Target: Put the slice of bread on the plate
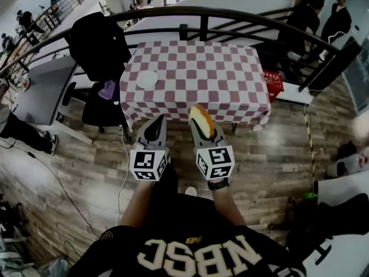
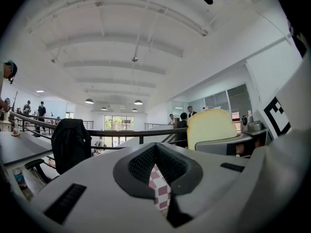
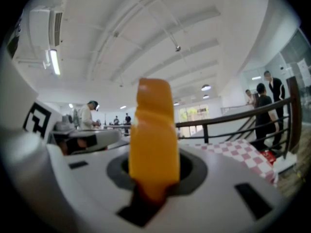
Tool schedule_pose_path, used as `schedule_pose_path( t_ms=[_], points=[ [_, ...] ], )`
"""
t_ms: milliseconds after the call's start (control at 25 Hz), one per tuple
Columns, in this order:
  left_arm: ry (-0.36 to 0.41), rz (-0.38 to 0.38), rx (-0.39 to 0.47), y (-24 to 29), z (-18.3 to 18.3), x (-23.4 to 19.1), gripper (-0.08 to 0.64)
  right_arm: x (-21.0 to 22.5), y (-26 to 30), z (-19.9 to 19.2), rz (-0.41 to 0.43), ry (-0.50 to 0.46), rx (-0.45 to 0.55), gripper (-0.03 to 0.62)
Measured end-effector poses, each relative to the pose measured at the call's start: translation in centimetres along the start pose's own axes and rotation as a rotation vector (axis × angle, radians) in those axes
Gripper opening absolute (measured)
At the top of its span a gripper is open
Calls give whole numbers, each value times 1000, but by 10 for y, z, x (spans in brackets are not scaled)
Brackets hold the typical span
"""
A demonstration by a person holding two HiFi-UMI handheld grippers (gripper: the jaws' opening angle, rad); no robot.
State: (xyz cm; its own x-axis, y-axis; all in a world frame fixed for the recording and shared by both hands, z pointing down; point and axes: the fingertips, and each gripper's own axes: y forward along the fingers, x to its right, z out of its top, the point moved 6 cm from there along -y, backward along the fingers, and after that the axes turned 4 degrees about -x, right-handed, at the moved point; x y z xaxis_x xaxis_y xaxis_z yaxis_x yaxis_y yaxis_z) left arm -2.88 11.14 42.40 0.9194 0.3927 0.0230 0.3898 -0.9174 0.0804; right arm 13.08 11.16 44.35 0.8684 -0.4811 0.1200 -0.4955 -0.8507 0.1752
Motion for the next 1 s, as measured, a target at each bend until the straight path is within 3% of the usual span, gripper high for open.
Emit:
schedule_pose_path(
  t_ms=[400, 640, 880, 1000],
  points=[
    [-104, 56, -100, 48, -29, -92, 20, -8, 96, -2, 41, 11, -106, 98],
    [-132, 70, -126, 72, -22, -191, 19, -55, 194, 22, 104, 0, -167, 98],
    [-131, 84, -115, 136, -37, -227, 20, -21, 265, 11, 143, 25, -208, 98],
    [-146, 54, -122, 157, -39, -243, 20, -18, 288, 9, 132, 64, -240, 98]
  ],
)
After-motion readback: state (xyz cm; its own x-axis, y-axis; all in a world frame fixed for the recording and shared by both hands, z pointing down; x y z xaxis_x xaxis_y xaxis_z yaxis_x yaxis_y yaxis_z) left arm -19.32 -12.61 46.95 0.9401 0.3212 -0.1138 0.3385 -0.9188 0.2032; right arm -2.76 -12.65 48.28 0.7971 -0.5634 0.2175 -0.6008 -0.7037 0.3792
